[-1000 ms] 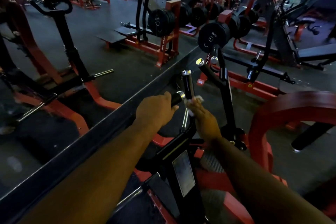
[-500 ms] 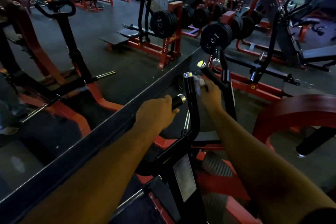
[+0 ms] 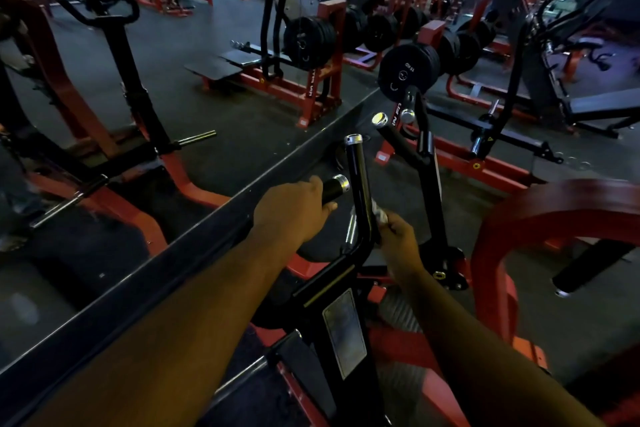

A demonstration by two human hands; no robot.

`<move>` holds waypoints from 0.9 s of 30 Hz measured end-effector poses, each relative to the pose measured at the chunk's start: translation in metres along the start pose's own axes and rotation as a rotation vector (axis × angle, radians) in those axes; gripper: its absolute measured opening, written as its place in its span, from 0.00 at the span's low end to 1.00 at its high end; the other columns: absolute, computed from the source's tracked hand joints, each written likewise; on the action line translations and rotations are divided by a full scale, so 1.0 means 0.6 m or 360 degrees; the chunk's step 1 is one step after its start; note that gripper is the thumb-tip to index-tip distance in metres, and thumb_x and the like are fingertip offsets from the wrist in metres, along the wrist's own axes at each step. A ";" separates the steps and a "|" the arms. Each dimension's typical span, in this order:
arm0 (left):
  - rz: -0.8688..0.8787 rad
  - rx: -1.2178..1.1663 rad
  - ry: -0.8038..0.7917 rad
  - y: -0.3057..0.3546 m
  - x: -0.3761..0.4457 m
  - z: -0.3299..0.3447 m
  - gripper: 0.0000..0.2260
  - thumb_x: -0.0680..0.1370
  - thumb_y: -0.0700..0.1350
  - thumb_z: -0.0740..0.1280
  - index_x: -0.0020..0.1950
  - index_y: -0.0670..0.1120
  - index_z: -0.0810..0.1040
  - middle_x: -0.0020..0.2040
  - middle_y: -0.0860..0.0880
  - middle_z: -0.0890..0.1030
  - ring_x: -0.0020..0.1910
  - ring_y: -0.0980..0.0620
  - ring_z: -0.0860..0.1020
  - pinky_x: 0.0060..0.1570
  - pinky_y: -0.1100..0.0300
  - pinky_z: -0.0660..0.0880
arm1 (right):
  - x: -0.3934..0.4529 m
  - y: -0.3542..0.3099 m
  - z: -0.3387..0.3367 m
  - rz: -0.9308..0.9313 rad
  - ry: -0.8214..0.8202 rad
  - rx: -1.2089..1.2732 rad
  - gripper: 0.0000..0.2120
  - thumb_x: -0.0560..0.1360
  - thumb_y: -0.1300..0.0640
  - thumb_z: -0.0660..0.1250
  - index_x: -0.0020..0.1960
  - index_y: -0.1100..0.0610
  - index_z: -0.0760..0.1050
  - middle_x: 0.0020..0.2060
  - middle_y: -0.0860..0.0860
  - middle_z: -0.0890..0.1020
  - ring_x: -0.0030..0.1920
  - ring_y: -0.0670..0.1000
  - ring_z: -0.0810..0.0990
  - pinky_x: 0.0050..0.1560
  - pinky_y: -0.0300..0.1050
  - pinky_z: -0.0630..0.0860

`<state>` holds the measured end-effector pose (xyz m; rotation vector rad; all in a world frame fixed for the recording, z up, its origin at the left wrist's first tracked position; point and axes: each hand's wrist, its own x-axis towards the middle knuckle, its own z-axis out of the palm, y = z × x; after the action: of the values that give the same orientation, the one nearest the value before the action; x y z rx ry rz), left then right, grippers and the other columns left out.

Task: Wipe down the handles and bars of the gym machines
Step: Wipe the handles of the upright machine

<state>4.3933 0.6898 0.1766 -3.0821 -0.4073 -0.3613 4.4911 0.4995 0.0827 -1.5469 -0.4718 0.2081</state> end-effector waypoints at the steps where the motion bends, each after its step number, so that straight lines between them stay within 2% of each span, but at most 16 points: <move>1: -0.0004 0.0000 0.0000 0.000 0.000 0.000 0.21 0.83 0.64 0.59 0.60 0.46 0.70 0.49 0.45 0.82 0.46 0.44 0.82 0.37 0.51 0.68 | -0.015 0.019 -0.008 0.0047 -0.0010 -0.0005 0.16 0.86 0.55 0.59 0.45 0.49 0.83 0.37 0.49 0.81 0.37 0.52 0.77 0.39 0.49 0.74; 3: -0.0008 0.0005 0.0001 0.000 -0.002 0.001 0.21 0.83 0.64 0.59 0.59 0.46 0.69 0.49 0.45 0.82 0.46 0.43 0.82 0.37 0.51 0.68 | -0.054 0.057 -0.020 0.0204 -0.0086 -0.0003 0.15 0.86 0.55 0.59 0.51 0.57 0.83 0.45 0.58 0.86 0.46 0.61 0.85 0.47 0.59 0.81; 4: -0.0007 0.0010 0.0003 0.001 -0.003 0.001 0.21 0.83 0.64 0.59 0.59 0.46 0.69 0.48 0.45 0.82 0.45 0.44 0.82 0.37 0.52 0.68 | -0.071 0.075 -0.026 0.0293 -0.0148 0.0001 0.15 0.86 0.54 0.60 0.54 0.62 0.82 0.48 0.63 0.85 0.50 0.66 0.84 0.52 0.65 0.81; 6: 0.0001 0.0012 0.0016 0.002 -0.003 0.003 0.21 0.82 0.64 0.59 0.59 0.46 0.69 0.48 0.46 0.82 0.44 0.44 0.82 0.36 0.52 0.68 | -0.084 0.079 -0.038 0.0387 -0.0140 0.0046 0.21 0.83 0.48 0.65 0.57 0.67 0.79 0.51 0.68 0.83 0.53 0.68 0.82 0.55 0.67 0.78; 8: -0.0009 0.0003 0.0025 0.001 0.000 0.004 0.21 0.82 0.64 0.59 0.59 0.46 0.69 0.47 0.46 0.82 0.44 0.45 0.82 0.36 0.52 0.68 | -0.051 0.049 -0.047 0.0298 0.0091 0.0059 0.24 0.78 0.43 0.70 0.59 0.64 0.80 0.53 0.65 0.83 0.55 0.66 0.82 0.57 0.66 0.79; 10: -0.0015 -0.0004 0.0019 0.000 0.001 0.004 0.21 0.82 0.64 0.60 0.58 0.46 0.69 0.47 0.46 0.82 0.44 0.44 0.82 0.36 0.52 0.69 | 0.005 -0.010 -0.044 0.0106 0.0315 -0.0218 0.16 0.80 0.47 0.69 0.61 0.57 0.81 0.54 0.56 0.85 0.57 0.58 0.83 0.60 0.64 0.79; 12: -0.0007 0.0003 0.0025 0.000 -0.001 0.007 0.21 0.82 0.64 0.60 0.58 0.46 0.69 0.46 0.46 0.82 0.43 0.44 0.82 0.35 0.51 0.69 | 0.060 -0.072 -0.026 -0.0220 0.0329 -0.0613 0.13 0.83 0.53 0.64 0.66 0.53 0.79 0.60 0.50 0.83 0.61 0.48 0.81 0.65 0.53 0.78; 14: 0.0004 0.0019 0.0042 -0.003 -0.002 0.010 0.21 0.82 0.64 0.60 0.58 0.46 0.69 0.46 0.45 0.82 0.43 0.44 0.82 0.35 0.51 0.69 | 0.111 -0.122 0.009 -0.0650 0.0125 -0.1034 0.17 0.84 0.58 0.61 0.71 0.53 0.75 0.70 0.48 0.76 0.71 0.45 0.73 0.73 0.43 0.69; 15: 0.0011 0.0022 0.0050 -0.004 0.000 0.011 0.21 0.82 0.64 0.60 0.58 0.46 0.70 0.46 0.45 0.82 0.43 0.43 0.82 0.35 0.51 0.69 | 0.133 -0.130 0.024 -0.0842 -0.0062 -0.1257 0.19 0.84 0.61 0.60 0.73 0.53 0.73 0.73 0.48 0.72 0.75 0.47 0.69 0.75 0.42 0.65; 17: 0.0010 0.0026 0.0046 -0.004 0.000 0.010 0.21 0.82 0.64 0.59 0.59 0.46 0.70 0.47 0.45 0.82 0.43 0.43 0.82 0.35 0.51 0.69 | 0.168 -0.107 0.032 -0.1203 -0.0447 -0.1839 0.21 0.82 0.66 0.57 0.73 0.57 0.73 0.74 0.55 0.72 0.77 0.55 0.65 0.77 0.51 0.64; 19: -0.0004 0.0038 0.0026 -0.002 0.000 0.007 0.22 0.82 0.64 0.59 0.60 0.46 0.70 0.47 0.46 0.82 0.43 0.44 0.82 0.36 0.52 0.68 | 0.178 -0.075 0.025 -0.1502 -0.0572 -0.2236 0.22 0.79 0.65 0.54 0.69 0.62 0.76 0.70 0.60 0.76 0.76 0.61 0.67 0.77 0.58 0.63; 22: -0.0015 0.0015 0.0015 -0.001 0.001 0.005 0.21 0.82 0.64 0.59 0.60 0.47 0.70 0.46 0.46 0.81 0.42 0.45 0.81 0.36 0.52 0.69 | 0.140 -0.066 0.006 -0.1629 -0.0725 -0.2317 0.20 0.79 0.59 0.55 0.61 0.65 0.81 0.64 0.61 0.81 0.71 0.63 0.74 0.74 0.60 0.65; 24: -0.0023 -0.0008 0.0010 -0.003 0.000 0.005 0.21 0.82 0.64 0.59 0.58 0.47 0.69 0.46 0.46 0.81 0.41 0.46 0.81 0.36 0.52 0.70 | 0.107 -0.047 -0.010 -0.1692 -0.0800 -0.2265 0.19 0.81 0.56 0.57 0.59 0.64 0.83 0.61 0.61 0.82 0.70 0.62 0.74 0.77 0.55 0.62; 25: -0.0023 -0.0012 0.0006 -0.003 -0.001 0.006 0.20 0.82 0.64 0.59 0.58 0.47 0.69 0.45 0.46 0.81 0.40 0.46 0.80 0.36 0.51 0.70 | 0.091 -0.035 -0.020 -0.1687 -0.0850 -0.2178 0.19 0.82 0.54 0.57 0.58 0.63 0.83 0.61 0.62 0.82 0.70 0.62 0.72 0.78 0.53 0.61; 27: -0.0017 -0.0002 0.0017 -0.003 -0.003 0.007 0.20 0.82 0.64 0.59 0.58 0.47 0.69 0.45 0.46 0.81 0.38 0.47 0.78 0.36 0.51 0.70 | 0.061 -0.015 -0.043 -0.1549 -0.1027 -0.2040 0.18 0.83 0.53 0.58 0.59 0.61 0.82 0.63 0.61 0.81 0.70 0.60 0.71 0.75 0.52 0.67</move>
<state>4.3919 0.6913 0.1719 -3.0789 -0.4236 -0.3785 4.5332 0.4914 0.0983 -2.2033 -2.0866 -0.4798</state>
